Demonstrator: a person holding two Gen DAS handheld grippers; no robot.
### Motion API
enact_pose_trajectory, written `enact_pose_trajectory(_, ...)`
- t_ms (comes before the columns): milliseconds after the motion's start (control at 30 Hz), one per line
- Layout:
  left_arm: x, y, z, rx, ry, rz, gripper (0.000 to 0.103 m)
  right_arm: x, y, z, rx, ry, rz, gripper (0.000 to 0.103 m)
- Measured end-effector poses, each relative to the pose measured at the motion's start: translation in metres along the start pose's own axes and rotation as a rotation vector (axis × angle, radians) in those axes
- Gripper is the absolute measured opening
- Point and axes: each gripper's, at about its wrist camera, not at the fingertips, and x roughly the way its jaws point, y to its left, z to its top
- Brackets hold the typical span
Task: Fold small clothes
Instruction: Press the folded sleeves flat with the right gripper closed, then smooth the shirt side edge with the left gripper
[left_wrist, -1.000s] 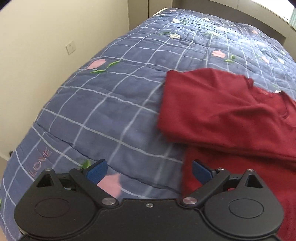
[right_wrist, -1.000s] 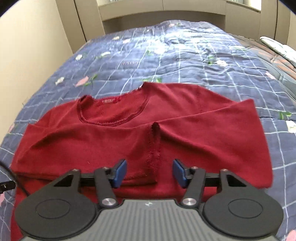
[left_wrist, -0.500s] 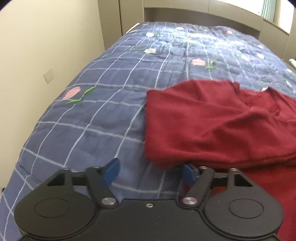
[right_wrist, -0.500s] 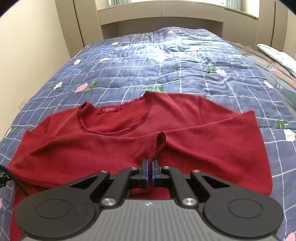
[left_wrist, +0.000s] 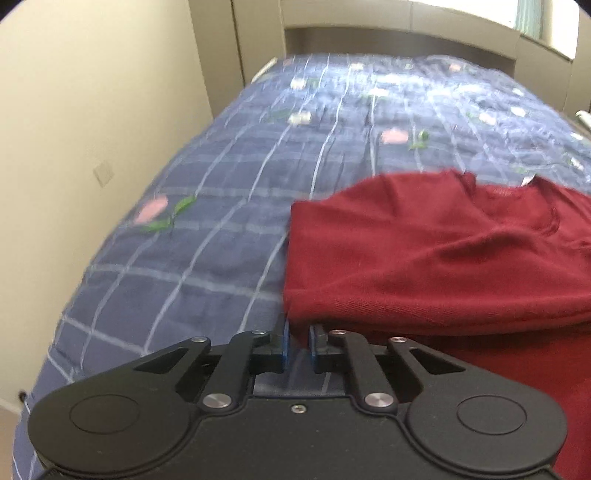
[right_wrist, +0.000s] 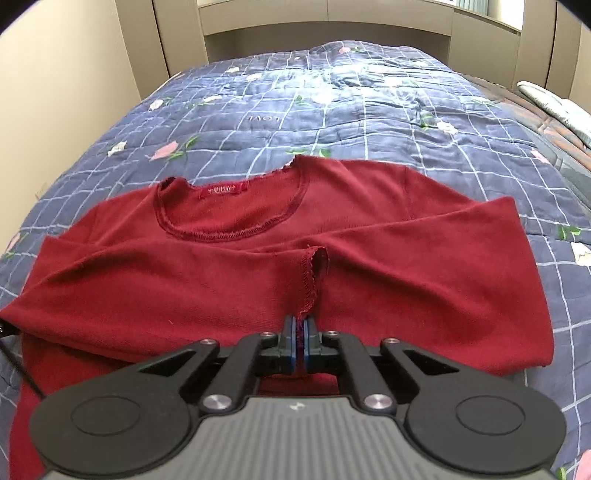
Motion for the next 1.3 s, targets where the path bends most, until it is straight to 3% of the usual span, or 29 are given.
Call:
enact_pose_trajectory(200, 0.002, -0.005, 0.001, 0.035, 0.021, 0.017, 0.013, 0.000, 0.000, 0.000, -0.011, 0.006, -0.012, 0.007)
enact_pose_trajectory(267, 0.003, -0.002, -0.001, 0.019, 0.039, 0.012, 0.021, -0.002, 0.000, 0.001, -0.014, 0.011, -0.021, 0.012)
enact_pose_trajectory(300, 0.002, 0.000, -0.002, 0.010, 0.047, 0.012, 0.024, -0.003, 0.000, 0.001, -0.018, 0.009, -0.027, 0.024)
enact_pose_trajectory(333, 0.001, 0.002, -0.003, -0.002, 0.055, 0.010, 0.030, -0.005, 0.001, 0.002, -0.027, 0.008, -0.042, 0.046)
enact_pose_trajectory(400, -0.003, 0.006, -0.005, -0.028, 0.069, 0.019, 0.049, -0.011, 0.004, 0.004, -0.053, -0.014, -0.084, 0.068)
enact_pose_trajectory(467, -0.010, 0.010, -0.008, -0.050, 0.077, 0.022, 0.080, -0.016, 0.006, 0.008, -0.081, -0.046, -0.110, 0.076)
enact_pose_trajectory(533, -0.020, 0.014, -0.009, -0.070, 0.065, 0.031, 0.088, -0.016, 0.009, 0.011, -0.093, -0.064, -0.123, 0.093)
enact_pose_trajectory(667, -0.029, 0.026, -0.003, -0.164, 0.020, 0.043, 0.102, -0.006, 0.011, 0.014, -0.095, -0.057, -0.134, 0.095)
enact_pose_trajectory(867, -0.005, 0.035, 0.013, -0.294, 0.051, 0.029, 0.102, 0.007, 0.015, -0.004, -0.148, 0.013, -0.246, 0.101)
enact_pose_trajectory(1067, 0.016, 0.032, 0.006, -0.194, 0.154, 0.116, 0.101, -0.009, 0.001, -0.016, -0.107, 0.018, -0.250, 0.103)
enact_pose_trajectory(1300, -0.002, 0.037, -0.008, -0.233, 0.167, 0.069, 0.102, -0.036, -0.012, -0.037, -0.114, 0.023, -0.274, 0.103)
